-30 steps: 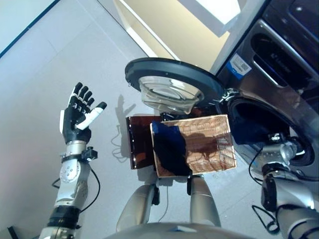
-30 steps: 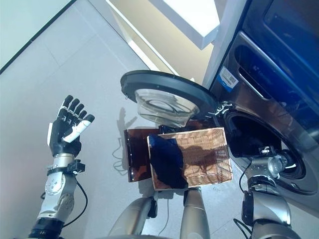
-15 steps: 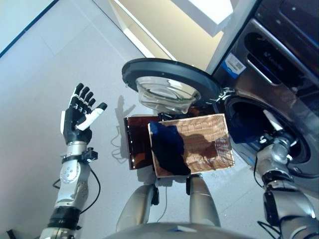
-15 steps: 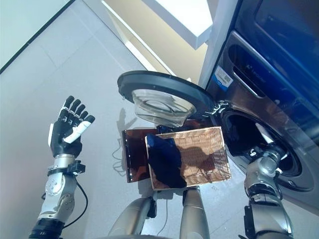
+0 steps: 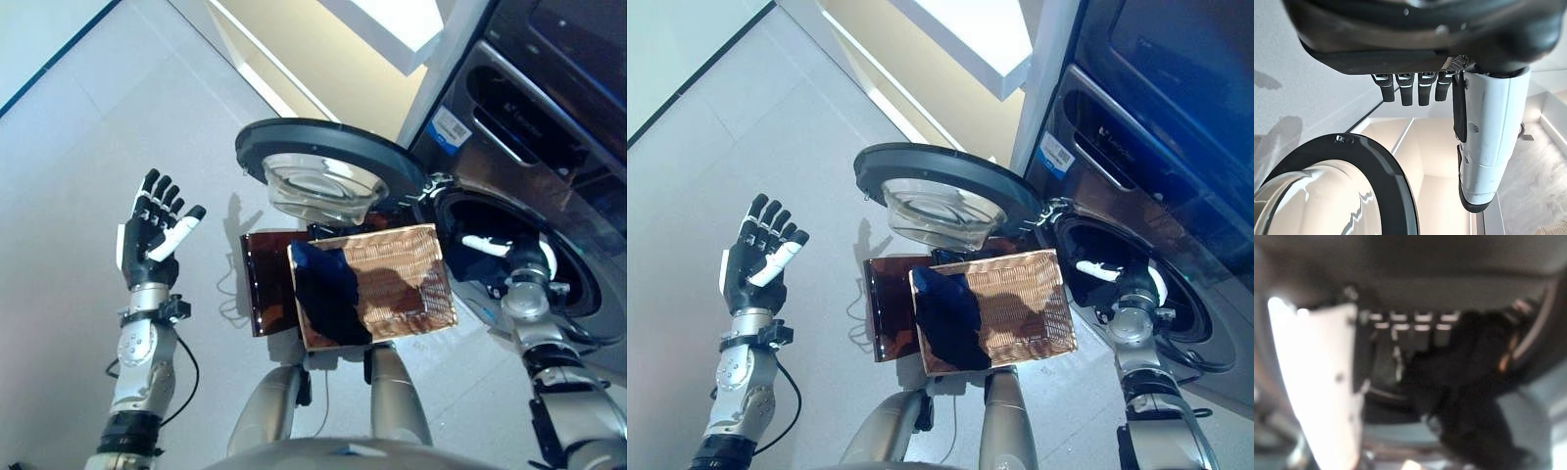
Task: Pick up the clothes and place them into the washing machine
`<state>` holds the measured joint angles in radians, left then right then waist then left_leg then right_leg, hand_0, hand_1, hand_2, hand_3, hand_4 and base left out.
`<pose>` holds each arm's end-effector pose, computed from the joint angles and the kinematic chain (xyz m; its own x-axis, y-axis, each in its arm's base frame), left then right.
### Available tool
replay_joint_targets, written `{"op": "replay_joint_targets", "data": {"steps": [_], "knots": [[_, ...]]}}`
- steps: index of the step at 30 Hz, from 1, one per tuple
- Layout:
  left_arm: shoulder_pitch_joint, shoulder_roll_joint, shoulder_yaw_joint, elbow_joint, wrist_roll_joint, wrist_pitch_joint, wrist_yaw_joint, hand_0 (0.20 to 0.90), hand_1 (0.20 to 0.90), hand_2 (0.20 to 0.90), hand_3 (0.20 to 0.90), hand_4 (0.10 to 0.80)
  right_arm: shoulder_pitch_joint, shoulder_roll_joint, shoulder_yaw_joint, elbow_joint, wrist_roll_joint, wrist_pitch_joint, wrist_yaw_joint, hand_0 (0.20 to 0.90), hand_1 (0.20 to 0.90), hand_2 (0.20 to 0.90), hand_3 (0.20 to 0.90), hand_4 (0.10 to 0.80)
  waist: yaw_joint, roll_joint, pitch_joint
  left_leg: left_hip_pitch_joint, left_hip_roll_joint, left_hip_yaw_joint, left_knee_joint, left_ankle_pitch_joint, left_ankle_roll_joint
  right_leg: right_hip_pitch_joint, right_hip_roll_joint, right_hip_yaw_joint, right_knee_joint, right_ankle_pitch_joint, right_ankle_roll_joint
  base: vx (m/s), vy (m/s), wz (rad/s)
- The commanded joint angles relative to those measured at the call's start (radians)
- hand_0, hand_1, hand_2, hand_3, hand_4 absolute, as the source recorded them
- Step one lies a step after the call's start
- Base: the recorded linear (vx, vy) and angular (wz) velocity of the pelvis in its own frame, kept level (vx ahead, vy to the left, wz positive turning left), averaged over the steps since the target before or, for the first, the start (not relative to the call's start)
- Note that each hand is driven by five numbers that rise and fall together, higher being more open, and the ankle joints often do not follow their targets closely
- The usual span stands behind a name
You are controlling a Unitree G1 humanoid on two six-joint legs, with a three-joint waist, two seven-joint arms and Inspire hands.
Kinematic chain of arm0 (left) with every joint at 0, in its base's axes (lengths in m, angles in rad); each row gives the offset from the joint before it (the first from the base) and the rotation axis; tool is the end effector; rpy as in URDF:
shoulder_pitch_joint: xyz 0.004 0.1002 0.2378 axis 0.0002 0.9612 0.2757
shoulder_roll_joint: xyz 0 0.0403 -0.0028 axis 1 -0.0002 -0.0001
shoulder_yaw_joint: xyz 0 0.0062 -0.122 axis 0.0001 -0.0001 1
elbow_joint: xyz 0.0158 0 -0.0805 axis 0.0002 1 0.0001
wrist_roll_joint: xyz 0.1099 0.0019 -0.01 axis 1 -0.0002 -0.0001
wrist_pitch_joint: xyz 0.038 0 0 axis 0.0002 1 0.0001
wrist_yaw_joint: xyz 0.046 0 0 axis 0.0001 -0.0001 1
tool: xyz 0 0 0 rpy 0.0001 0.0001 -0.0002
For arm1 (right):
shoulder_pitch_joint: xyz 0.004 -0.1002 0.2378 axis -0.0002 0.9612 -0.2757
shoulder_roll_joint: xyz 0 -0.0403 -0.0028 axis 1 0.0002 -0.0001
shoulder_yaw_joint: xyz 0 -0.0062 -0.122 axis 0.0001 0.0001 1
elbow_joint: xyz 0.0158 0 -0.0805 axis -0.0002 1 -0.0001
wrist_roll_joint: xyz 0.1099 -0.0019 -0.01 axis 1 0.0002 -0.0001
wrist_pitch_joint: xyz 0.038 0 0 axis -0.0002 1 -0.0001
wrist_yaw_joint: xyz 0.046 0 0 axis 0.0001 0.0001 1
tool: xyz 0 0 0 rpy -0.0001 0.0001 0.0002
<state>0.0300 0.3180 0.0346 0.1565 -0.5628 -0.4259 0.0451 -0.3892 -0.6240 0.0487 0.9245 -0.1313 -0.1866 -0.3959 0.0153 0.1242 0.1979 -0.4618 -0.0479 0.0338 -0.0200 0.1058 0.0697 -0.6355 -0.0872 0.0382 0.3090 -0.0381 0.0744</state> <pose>0.2004 0.2369 0.0224 0.9451 0.2280 0.2340 -0.1698 0.9547 -0.2445 0.2579 -0.3290 0.0180 0.8529 -0.5220 0.0112 0.3706 0.5901 -0.7172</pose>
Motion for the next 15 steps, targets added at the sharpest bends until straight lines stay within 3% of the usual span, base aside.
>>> {"op": "replay_joint_targets", "data": {"steps": [1,8,15], "knots": [[0.002,0.024,0.086,-0.095,0.032,-0.112,0.004,0.9,0.9,0.9,0.9,0.8,-0.049,-0.077,0.049,-0.045,-0.116,-0.017,-0.079,0.9,0.9,0.9,0.9,0.8,0.022,-0.049,-0.096,-0.013,-0.027,-0.001,0.049,-0.102,-0.035,0.038,-0.003,-0.025,-0.174,0.102,-0.014,0.0,0.0,0.0],[0.006,0.014,0.086,-0.072,0.047,-0.107,0.007,0.9,0.9,0.9,0.9,0.8,-0.025,-0.109,0.123,-0.044,-0.355,0.05,-0.092,0.9,0.9,0.9,0.9,0.8,0.021,-0.055,-0.104,0.002,-0.022,-0.004,0.05,-0.107,-0.036,0.054,-0.001,-0.026,-0.177,0.099,-0.015,0.012,-0.009,-0.02],[-0.004,0.016,0.07,-0.074,0.047,-0.101,0.003,0.9,0.9,0.9,0.9,0.8,-0.046,-0.132,0.209,-0.013,-0.472,0.074,-0.066,0.9,0.9,0.9,0.9,0.8,0.021,-0.059,-0.097,0.002,-0.02,-0.005,0.054,-0.109,-0.037,0.056,0.0,-0.021,-0.179,0.099,-0.015,0.0,0.0,0.0]]}}
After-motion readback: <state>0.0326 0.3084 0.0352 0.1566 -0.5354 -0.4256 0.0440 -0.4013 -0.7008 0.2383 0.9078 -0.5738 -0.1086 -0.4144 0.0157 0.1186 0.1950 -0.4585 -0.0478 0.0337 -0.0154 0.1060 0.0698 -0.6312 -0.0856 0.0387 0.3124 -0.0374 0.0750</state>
